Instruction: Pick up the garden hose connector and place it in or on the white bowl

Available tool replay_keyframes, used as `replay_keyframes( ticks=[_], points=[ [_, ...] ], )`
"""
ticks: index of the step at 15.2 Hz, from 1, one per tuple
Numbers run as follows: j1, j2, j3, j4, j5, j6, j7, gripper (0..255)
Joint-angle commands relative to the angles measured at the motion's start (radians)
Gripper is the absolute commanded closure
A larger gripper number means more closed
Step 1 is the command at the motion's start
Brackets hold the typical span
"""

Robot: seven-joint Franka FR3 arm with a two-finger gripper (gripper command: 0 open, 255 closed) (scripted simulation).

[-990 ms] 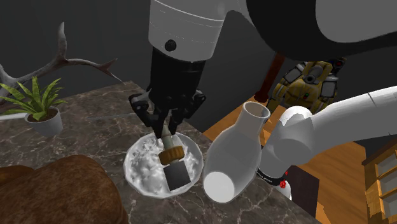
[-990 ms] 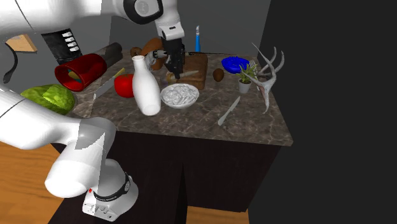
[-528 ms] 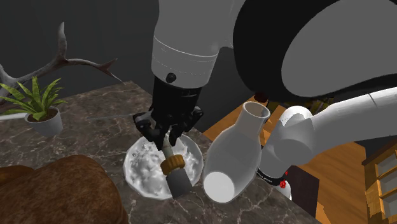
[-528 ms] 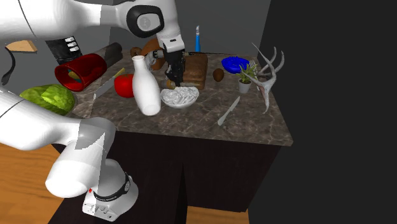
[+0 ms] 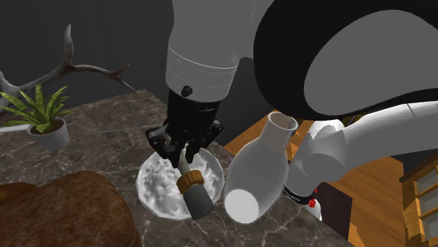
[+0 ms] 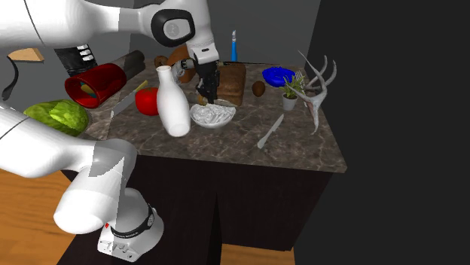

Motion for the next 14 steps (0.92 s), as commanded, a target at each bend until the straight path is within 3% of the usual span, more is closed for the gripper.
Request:
replay_keyframes(
  ticks=[1, 6, 10, 14],
  points=[
    [0.0, 0.0, 0.0, 0.0, 0.0, 0.0, 0.0, 0],
    [0.0, 0.0, 0.0, 0.0, 0.0, 0.0, 0.0, 0],
    [-0.004, -0.004, -0.043, 0.116, -0.027, -0.124, 0.009, 0],
    [-0.004, -0.004, -0.043, 0.116, -0.027, -0.124, 0.009, 0]
  ],
)
